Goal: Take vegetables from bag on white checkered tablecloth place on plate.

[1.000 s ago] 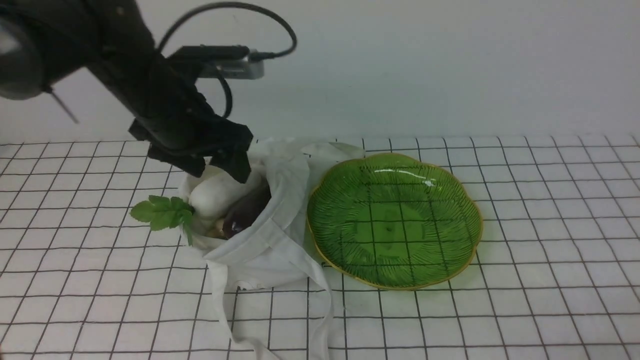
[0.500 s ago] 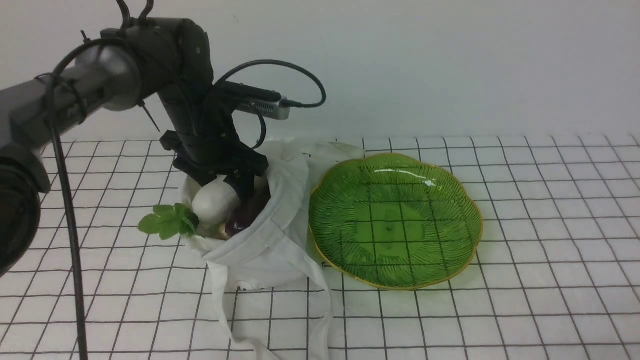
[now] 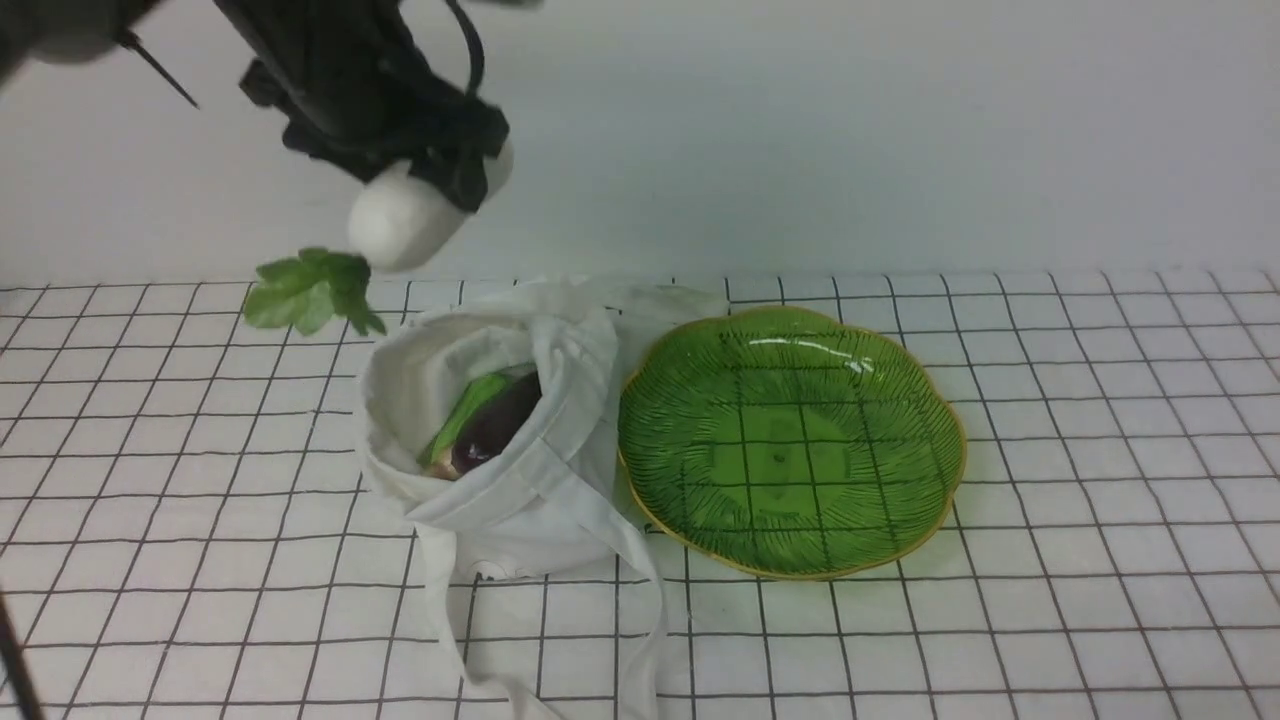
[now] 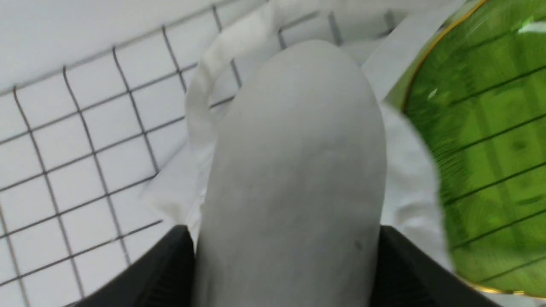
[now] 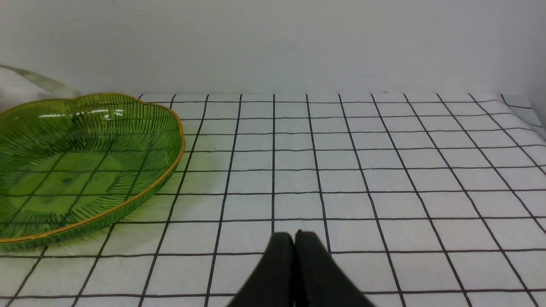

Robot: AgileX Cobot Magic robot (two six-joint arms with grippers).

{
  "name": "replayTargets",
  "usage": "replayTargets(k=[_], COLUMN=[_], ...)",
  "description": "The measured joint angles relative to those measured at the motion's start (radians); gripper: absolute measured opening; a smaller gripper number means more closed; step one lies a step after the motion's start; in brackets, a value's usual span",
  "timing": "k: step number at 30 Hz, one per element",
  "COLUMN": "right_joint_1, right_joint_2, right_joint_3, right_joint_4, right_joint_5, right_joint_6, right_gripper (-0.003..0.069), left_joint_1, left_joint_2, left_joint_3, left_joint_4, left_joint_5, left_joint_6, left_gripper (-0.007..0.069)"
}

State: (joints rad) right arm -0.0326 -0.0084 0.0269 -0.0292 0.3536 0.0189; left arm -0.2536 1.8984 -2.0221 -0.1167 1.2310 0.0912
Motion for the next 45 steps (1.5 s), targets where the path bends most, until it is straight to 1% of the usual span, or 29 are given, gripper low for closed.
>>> replayTargets(k=[1,2,4,5,7,8,9,10,14,18,21,25,29,31,33,34,35,36,37,38,39,41,42,43,44,45], right_joint_1=[0.0,0.0,0.0,0.0,0.0,0.0,0.0,0.0,0.0,0.0,0.0,0.0,0.0,0.0,0.0,0.0,0.0,0.0,0.0,0.0,0.0,0.0,0.0,0.0,0.0,0.0], right_joint_2=[0.0,0.0,0.0,0.0,0.0,0.0,0.0,0.0,0.0,0.0,0.0,0.0,0.0,0.0,0.0,0.0,0.0,0.0,0.0,0.0,0.0,0.0,0.0,0.0,0.0,0.0], right_joint_3=[0.0,0.0,0.0,0.0,0.0,0.0,0.0,0.0,0.0,0.0,0.0,0.0,0.0,0.0,0.0,0.0,0.0,0.0,0.0,0.0,0.0,0.0,0.0,0.0,0.0,0.0], right_joint_4=[0.0,0.0,0.0,0.0,0.0,0.0,0.0,0.0,0.0,0.0,0.0,0.0,0.0,0.0,0.0,0.0,0.0,0.0,0.0,0.0,0.0,0.0,0.0,0.0,0.0,0.0], right_joint_5=[0.0,0.0,0.0,0.0,0.0,0.0,0.0,0.0,0.0,0.0,0.0,0.0,0.0,0.0,0.0,0.0,0.0,0.0,0.0,0.0,0.0,0.0,0.0,0.0,0.0,0.0], right_joint_6=[0.0,0.0,0.0,0.0,0.0,0.0,0.0,0.0,0.0,0.0,0.0,0.0,0.0,0.0,0.0,0.0,0.0,0.0,0.0,0.0,0.0,0.0,0.0,0.0,0.0,0.0], right_gripper=[-0.0018,-0.0018,-0.0018,-0.0018,-0.0018,-0.0018,-0.0018,-0.0018,-0.0018,-0.0018,-0.0018,-0.0018,-0.0018,-0.0018,-0.0018,-0.0018,-0.0018,-0.0018,-0.0018,-0.0018,-0.0018,-0.0018,-0.0018,-0.0018,-0.0018,-0.0018], left_joint_1=[0.0,-0.005,-0.025,-0.048,-0.096,-0.132,-0.132,-0.184,-0.271,-0.31,-0.317,-0.318,-0.317,-0.317,-0.317,-0.317,-0.317,-0.317,-0.317,-0.317,-0.317,-0.314,-0.311,-0.311,-0.31,-0.31], left_joint_2=[-0.003,-0.014,-0.008,0.011,0.047,0.081,0.087,0.138,0.259,0.345,0.382,0.398,0.398,0.393,0.382,0.374,0.374,0.358,0.35,0.334,0.302,0.252,0.209,0.209,0.15,0.115], left_joint_3=[-0.001,-0.006,-0.005,-0.004,-0.003,-0.001,0.0,0.003,0.006,0.006,0.006,0.006,-0.034,-0.098,-0.147,-0.182,-0.189,-0.24,-0.261,-0.288,-0.317,-0.331,-0.327,-0.325,-0.291,-0.262], left_joint_4=[0.0,-0.08,-0.158,-0.19,-0.216,-0.22,-0.22,-0.217,-0.198,-0.182,-0.179,-0.175,-0.168,-0.157,-0.133,-0.112,-0.107,-0.072,-0.053,-0.028,0.017,0.066,0.078,0.079,0.079,0.078], left_joint_5=[0.001,0.004,0.006,0.009,0.01,0.001,-0.002,-0.036,-0.143,-0.245,-0.284,-0.293,-0.254,-0.183,-0.127,-0.088,-0.08,-0.032,-0.02,-0.009,0.001,0.005,0.008,0.008,0.009,0.01], left_joint_6=[-0.001,-0.003,-0.005,-0.006,-0.007,-0.008,-0.008,-0.011,-0.011,-0.011,-0.012,-0.024,-0.039,-0.045,-0.047,-0.051,-0.051,-0.053,-0.053,-0.052,-0.052,-0.055,-0.059,-0.059,-0.06,-0.06], left_gripper=[0.0461,0.0461,0.0461,0.0461,0.0461,0.0461,0.0461,0.0461,0.0461,0.0464,0.0492,0.054,0.0538,0.0524,0.0498,0.0462,0.0462,0.0388,0.0365,0.0315,0.02,0.0081,0.0034,0.0034,0.0008,0.0001])
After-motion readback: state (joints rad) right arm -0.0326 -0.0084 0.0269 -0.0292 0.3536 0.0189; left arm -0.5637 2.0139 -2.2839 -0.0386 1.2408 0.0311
